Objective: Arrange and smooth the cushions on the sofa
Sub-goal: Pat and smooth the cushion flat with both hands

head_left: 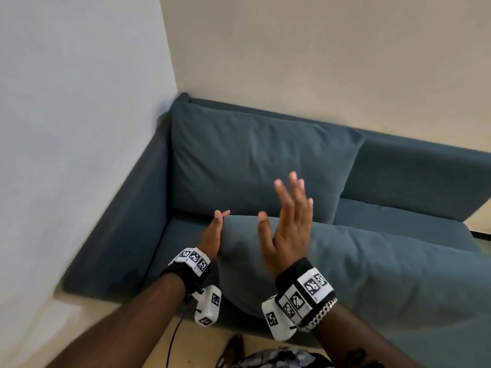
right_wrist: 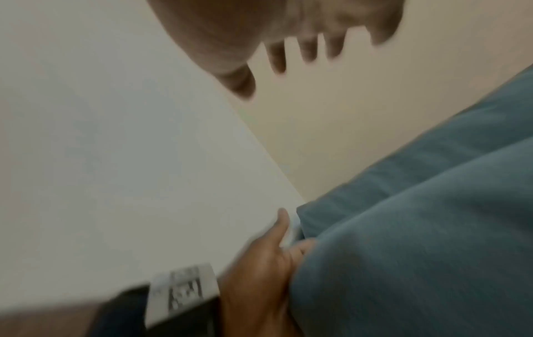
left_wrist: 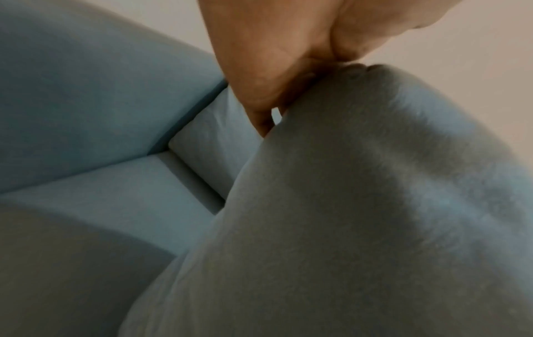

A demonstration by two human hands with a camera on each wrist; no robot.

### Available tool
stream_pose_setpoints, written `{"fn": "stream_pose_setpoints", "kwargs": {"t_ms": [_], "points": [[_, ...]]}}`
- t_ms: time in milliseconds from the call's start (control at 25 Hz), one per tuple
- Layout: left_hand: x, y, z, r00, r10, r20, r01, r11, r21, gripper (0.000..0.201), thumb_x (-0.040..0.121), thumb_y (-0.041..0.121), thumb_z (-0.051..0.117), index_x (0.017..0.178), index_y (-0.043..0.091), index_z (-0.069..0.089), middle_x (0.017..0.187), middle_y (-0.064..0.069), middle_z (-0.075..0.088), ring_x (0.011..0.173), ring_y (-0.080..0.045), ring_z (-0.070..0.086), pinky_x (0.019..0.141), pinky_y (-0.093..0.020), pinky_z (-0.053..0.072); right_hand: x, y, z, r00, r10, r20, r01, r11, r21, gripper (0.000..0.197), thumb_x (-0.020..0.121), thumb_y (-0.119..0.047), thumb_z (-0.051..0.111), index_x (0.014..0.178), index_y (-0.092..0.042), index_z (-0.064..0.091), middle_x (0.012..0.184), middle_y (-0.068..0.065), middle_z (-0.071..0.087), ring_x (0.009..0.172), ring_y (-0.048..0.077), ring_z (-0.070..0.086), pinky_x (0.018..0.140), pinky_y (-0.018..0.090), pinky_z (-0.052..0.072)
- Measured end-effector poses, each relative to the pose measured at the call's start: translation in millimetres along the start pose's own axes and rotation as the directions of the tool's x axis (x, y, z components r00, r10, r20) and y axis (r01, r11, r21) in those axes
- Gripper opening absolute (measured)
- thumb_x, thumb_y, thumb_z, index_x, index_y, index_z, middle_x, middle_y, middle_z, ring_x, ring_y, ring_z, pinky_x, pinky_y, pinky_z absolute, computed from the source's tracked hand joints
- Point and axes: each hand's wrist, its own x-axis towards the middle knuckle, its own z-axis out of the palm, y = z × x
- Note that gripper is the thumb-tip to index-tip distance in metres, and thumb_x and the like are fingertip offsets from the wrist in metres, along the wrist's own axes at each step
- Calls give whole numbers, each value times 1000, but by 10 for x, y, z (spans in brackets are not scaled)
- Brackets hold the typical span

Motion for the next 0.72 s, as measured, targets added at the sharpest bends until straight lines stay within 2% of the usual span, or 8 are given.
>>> {"fn": "stream_pose_setpoints", "kwargs": {"t_ms": [80, 160, 240, 320, 400, 480, 600, 720], "points": [[2, -42, 3, 997, -79, -8, 78, 993, -87, 104, 79, 96, 20, 141, 21, 56, 141, -8, 60, 135, -22, 55, 113, -31, 40, -161, 156, 331, 862, 77, 500, 90, 950, -301, 61, 107, -52, 27, 163, -35, 11, 171, -4, -8, 159, 21, -11, 126, 46, -9], [-35, 7, -15, 991, -131, -38, 128, 989, -74, 90, 92, 81, 12, 143, 18, 54, 142, -9, 59, 132, -23, 55, 112, -27, 42, -92, 190, 446, 712, 209, 670, 38, 942, -334, 61, 106, -56, 28, 162, -37, 14, 173, -6, 4, 159, 18, -7, 128, 50, -3], [-124, -20, -54, 986, -157, -49, 150, 981, -123, 76, 106, 52, 1, 147, 10, 49, 139, -7, 58, 128, -18, 54, 94, -10, 46, 91, -71, 300, 851, 108, 514, -79, 994, -79, 58, 103, -51, 45, 157, -36, 30, 171, -6, 17, 159, 19, 7, 128, 53, 7], [-234, -73, -68, 989, -148, -4, 145, 974, -176, 79, 106, 48, -7, 142, 9, 52, 134, -8, 62, 122, -14, 58, 88, -9, 49, 246, -428, 51, 996, -21, 85, -1, 966, 260, 56, 100, -43, 55, 153, -31, 39, 169, -4, 23, 158, 19, 16, 127, 46, 15], [-363, -159, -56, 980, -200, 18, 199, 955, -222, 81, 99, 62, -6, 134, 24, 57, 130, 0, 66, 124, -12, 61, 100, -20, 50, 269, -528, 36, 983, -93, -156, 137, 944, 299, 60, 98, -44, 53, 155, -28, 38, 169, -1, 21, 158, 20, 14, 127, 39, 14], [-427, -173, -23, 973, -231, 26, 230, 943, -239, 87, 87, 73, -2, 141, 28, 50, 147, 1, 55, 142, -18, 47, 119, -35, 37, 88, -310, 345, 950, -169, 261, 189, 981, -52, 69, 97, -58, 46, 159, -34, 28, 172, -3, 14, 159, 18, -4, 126, 41, -3], [-497, -186, 6, 957, -288, 30, 286, 923, -258, 89, 91, 71, -1, 159, 22, 29, 165, 2, 27, 153, -18, 25, 126, -38, 14, -204, 117, 779, 671, -21, 741, 385, 864, -325, 79, 85, -66, 59, 154, -37, 33, 165, -3, 32, 157, 25, 14, 123, 48, -5], [-581, -246, -34, 991, -134, -14, 130, 977, -169, 96, 82, 80, 11, 161, 28, 21, 169, -4, 23, 153, -16, 24, 121, -29, 21, 14, -126, 678, 832, -20, 555, 194, 947, -257, 47, 87, -51, 63, 131, -37, 56, 138, -8, 59, 135, 24, 47, 116, 50, 24]]}}
